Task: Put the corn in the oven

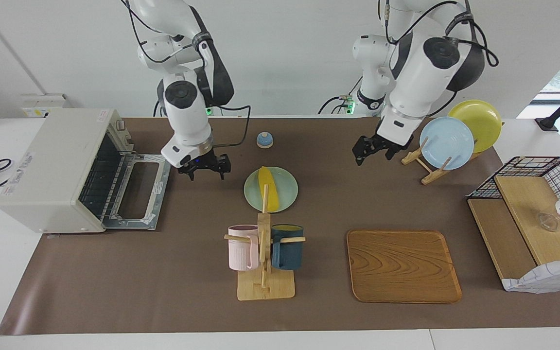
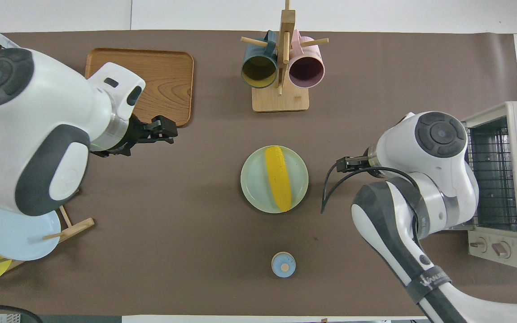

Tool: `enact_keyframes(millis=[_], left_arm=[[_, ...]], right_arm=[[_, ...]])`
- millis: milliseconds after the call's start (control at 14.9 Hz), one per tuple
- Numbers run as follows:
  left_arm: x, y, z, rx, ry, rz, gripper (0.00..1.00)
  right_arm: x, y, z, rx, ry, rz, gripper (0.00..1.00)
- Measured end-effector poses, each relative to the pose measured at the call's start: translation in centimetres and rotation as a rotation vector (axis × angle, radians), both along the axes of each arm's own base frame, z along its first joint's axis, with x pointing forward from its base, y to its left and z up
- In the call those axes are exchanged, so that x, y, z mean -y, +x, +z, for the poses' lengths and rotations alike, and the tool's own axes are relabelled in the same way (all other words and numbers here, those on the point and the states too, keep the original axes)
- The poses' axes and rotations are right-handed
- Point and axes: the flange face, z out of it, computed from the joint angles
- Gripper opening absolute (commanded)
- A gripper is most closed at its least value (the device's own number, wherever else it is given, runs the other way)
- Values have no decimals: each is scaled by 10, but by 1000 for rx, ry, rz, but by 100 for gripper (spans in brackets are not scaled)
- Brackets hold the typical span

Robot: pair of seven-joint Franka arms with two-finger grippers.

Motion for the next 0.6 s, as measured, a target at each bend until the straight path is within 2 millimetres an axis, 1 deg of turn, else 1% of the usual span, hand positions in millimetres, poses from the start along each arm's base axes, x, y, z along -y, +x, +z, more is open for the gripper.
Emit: enact_keyframes(millis=[67,134,335,403,470,537,604], left_arm=[[-16,-3,7,-10,16,-16,100],[-28,-8,14,-18,35,-26,100],[-51,-25,34,-54,60,-36,100],[-57,-31,39,-73,64,-45,100],[-62,-37,42,-98,68,-53,100],[-65,-42,43,-120,71,-58,100],[-66,-42,41,-127,72,-62,100]], right_arm=[[-20,-1,8,14,5,1,100],[-40,-4,12,25,9,-5,100],[-111,-11,17,53,23,-6,100],[-138,-13,15,61,25,-14,100],[-166,-15,8,63,23,-23,100],[-193,-17,-6,63,12,-30,100],[-216,-19,-25,68,1,-34,100]])
